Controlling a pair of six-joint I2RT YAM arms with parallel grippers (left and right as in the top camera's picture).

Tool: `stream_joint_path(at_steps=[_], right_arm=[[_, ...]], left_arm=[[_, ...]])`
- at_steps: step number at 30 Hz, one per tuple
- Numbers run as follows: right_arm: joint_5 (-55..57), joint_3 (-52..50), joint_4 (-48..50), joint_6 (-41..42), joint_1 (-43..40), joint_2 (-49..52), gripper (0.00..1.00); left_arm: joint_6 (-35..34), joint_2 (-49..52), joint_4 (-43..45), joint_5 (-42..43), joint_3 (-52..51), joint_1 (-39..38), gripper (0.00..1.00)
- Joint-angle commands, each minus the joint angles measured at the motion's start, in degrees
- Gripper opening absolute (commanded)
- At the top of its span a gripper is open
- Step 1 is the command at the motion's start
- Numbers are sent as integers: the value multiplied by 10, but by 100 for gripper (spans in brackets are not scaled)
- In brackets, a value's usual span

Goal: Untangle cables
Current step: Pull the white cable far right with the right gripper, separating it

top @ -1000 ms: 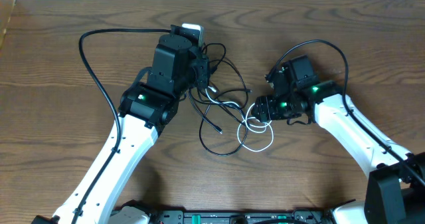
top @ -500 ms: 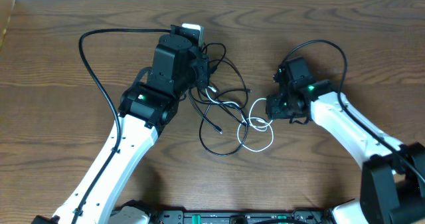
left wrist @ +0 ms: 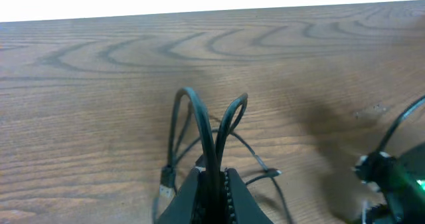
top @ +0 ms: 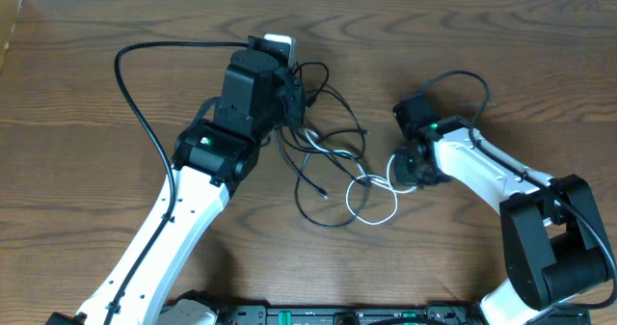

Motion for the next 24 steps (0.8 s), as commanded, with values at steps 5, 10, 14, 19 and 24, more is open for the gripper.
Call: stream_joint_path(at_steps=[5, 10, 14, 19, 24], right_arm=[[207, -2, -91, 91, -24, -100, 1], [223, -1, -146, 86, -84, -176, 1], [222, -1, -177, 71, -136, -217, 1], [222, -1, -186, 74, -191, -244, 1], [220, -1, -182, 74, -239, -250, 1]], left_arm=[[8, 2, 5, -2, 1, 0, 8], [8, 2, 8, -8, 1, 0, 8], [15, 2, 8, -9, 1, 0, 8], [15, 2, 13, -52, 1, 2, 8], [14, -3, 14, -58, 1, 34, 8]])
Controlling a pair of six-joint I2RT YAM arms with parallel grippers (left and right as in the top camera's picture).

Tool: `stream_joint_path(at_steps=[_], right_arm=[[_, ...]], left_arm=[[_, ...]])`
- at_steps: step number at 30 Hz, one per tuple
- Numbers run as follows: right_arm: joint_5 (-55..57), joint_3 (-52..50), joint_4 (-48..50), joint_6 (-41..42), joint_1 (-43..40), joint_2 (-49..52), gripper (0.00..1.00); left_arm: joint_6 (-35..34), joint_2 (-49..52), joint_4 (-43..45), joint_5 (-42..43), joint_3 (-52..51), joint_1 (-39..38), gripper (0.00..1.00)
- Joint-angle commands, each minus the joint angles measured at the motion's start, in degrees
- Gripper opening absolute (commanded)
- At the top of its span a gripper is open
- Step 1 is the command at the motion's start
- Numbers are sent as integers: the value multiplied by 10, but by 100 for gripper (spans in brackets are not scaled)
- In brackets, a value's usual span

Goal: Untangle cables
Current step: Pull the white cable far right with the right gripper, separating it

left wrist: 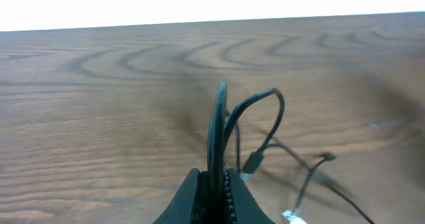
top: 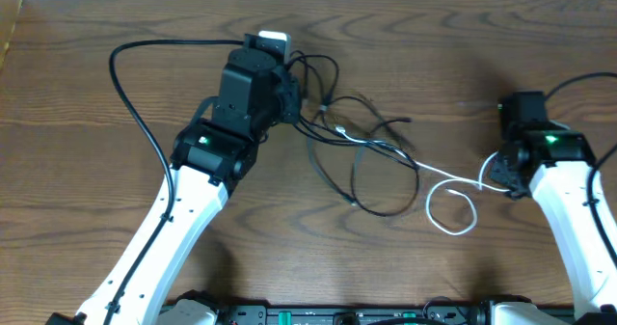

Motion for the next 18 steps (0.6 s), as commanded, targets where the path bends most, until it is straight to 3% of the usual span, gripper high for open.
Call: stream_joint_path(at_steps=[1, 11, 18], right_arm=[[17, 0, 2, 1, -31, -8, 1], [-20, 0, 30, -11, -127, -8, 1], [-76, 0, 55, -37, -202, -8, 1]], left_arm=[[12, -5, 4, -29, 1, 33, 8], [-12, -32, 11, -23, 1, 181, 8], [-32, -33, 18, 46, 1, 268, 8]])
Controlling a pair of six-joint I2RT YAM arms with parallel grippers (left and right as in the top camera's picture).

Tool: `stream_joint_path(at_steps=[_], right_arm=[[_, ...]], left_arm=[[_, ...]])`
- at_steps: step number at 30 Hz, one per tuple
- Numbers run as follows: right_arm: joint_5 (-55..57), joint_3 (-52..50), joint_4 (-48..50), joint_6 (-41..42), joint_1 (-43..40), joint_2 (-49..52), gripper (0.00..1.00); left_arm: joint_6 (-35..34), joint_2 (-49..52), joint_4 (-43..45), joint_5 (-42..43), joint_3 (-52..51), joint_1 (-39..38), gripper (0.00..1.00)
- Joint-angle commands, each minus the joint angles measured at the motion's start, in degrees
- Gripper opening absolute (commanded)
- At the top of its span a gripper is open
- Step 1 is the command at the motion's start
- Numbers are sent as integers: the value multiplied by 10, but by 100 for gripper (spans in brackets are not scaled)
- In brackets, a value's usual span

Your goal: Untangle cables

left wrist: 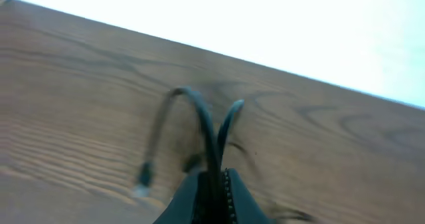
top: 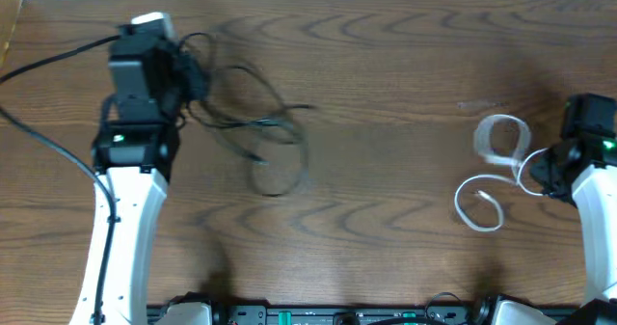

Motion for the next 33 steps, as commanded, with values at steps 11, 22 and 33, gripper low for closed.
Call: stream_joint_path(at_steps=[11, 22, 33], right_arm=[[-116, 0, 76, -47, -67, -8, 1], [-51, 76, 110, -45, -97, 11, 1], [35, 287, -29, -79, -265, 75, 1]], left_arm=[[-46, -10, 5, 100, 1, 10, 8], [-46, -10, 0, 100, 1, -121, 8], [-55, -8, 15, 99, 1, -241, 8]])
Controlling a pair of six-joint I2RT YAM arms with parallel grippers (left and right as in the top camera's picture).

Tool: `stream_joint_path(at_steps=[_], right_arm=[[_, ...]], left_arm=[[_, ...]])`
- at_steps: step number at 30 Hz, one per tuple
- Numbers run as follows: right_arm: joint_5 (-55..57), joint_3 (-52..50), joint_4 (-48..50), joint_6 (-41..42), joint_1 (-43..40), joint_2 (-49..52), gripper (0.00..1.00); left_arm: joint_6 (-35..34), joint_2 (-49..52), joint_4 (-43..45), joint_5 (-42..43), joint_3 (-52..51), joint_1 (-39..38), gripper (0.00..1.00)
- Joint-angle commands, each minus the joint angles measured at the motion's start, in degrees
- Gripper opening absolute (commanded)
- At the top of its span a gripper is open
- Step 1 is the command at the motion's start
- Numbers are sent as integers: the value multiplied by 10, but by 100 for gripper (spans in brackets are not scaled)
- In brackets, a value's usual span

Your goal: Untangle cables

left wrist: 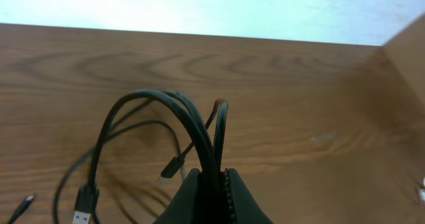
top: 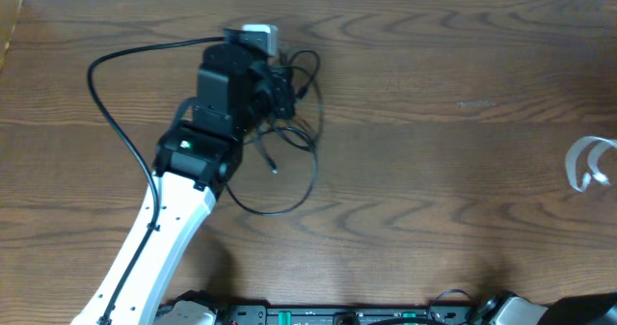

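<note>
My left gripper (top: 281, 86) is shut on a bundle of black cables (top: 293, 130) at the back left of the table. In the left wrist view the black cables (left wrist: 166, 108) arch up out of the closed gripper (left wrist: 214, 184) in two or three loops. A USB plug (left wrist: 81, 207) hangs at lower left and a second plug (left wrist: 174, 164) lies by the jaws. One black loop (top: 280, 202) trails toward the table's front. The white cable (top: 586, 161) lies coiled at the far right edge, well apart from the black ones. The right gripper is out of view.
The left arm's own thick black lead (top: 106, 103) curves round over the table's left part. The wooden table (top: 434, 171) runs between the two cable groups. A wooden side panel (left wrist: 405, 58) shows at the right of the left wrist view.
My left gripper, still shut on the black cables, has moved from the far left back toward the centre-left. The right arm has left the view, and the white cable now sits at the right edge.
At first black and white cables lay tangled mid-table, left gripper on the black, right gripper at the white. Then the white was stretched out to the right, still threaded through. Then the two were apart, black at left, white at right, as they are now.
</note>
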Motion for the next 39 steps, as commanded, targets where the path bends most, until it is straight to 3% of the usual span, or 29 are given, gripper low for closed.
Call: stream_joint_path(at_steps=[1, 10, 16, 39], right_arm=[[30, 39, -23, -16, -50, 30, 1], [41, 43, -38, -4, -152, 76, 1], [25, 43, -37, 11, -195, 124, 1], [-23, 43, 52, 8, -226, 362, 1]], left_arm=[[-6, -8, 4, 7, 1, -21, 8], [-6, -8, 3, 7, 1, -52, 8], [-27, -8, 5, 63, 1, -52, 8], [-27, -6, 16, 65, 1, -57, 8]])
